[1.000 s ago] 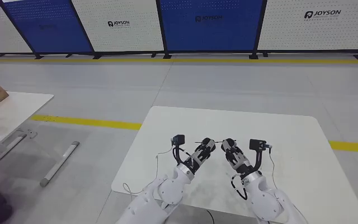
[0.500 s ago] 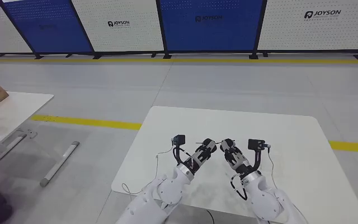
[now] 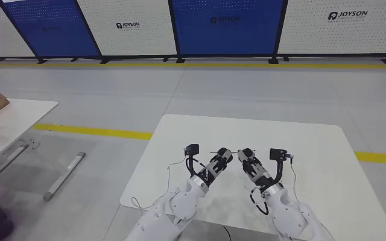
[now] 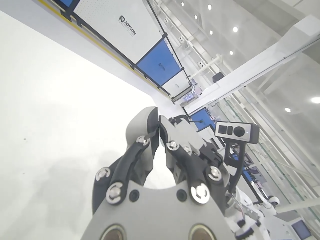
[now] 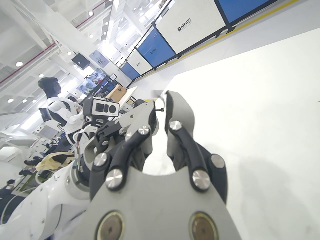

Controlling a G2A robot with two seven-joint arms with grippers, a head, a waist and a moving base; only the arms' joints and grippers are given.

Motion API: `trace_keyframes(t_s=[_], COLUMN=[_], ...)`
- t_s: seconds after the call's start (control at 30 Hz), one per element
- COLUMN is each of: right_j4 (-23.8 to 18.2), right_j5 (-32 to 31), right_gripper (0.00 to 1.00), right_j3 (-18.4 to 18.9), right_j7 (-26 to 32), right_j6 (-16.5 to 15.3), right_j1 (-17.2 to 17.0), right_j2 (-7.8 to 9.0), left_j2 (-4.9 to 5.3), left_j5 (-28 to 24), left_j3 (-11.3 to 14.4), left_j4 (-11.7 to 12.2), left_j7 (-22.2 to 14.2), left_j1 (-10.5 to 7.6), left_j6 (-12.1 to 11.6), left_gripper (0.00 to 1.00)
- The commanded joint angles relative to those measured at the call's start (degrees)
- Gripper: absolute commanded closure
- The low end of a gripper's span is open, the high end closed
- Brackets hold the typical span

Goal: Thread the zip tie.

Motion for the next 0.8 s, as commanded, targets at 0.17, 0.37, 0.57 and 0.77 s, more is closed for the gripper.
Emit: trace_keyframes(t_s=[0.17,0.37,0.57,0.77], right_j4=[0.03,0.11,0.42,0.45], right_j5=[-0.43,-0.8,-0.93,-1.23], right_gripper=[0.55,1.0,1.0,1.0], right_j3=[0.2,0.2,0.09,0.07], right_j7=[-1.56,-2.49,-2.96,-2.77], right_j6=[0.03,0.06,0.3,0.36], right_j1=[-0.33,-0.43,-0.19,-0.07], right_j2=[-0.03,-0.08,-0.18,-0.2], left_j2=[-0.21,-0.25,-0.3,-0.31], left_j5=[-0.43,-0.57,-0.86,-0.83], left_j3=[0.09,-0.15,-0.39,-0.56], left_j4=[0.43,0.2,0.26,-0.06], left_j7=[0.12,-0.09,-0.3,-0.65], left_j1=[-0.35,-0.16,-0.13,0.12], left_j6=[0.64,0.38,0.15,-0.17], left_gripper=[1.0,1.0,1.0,1.0])
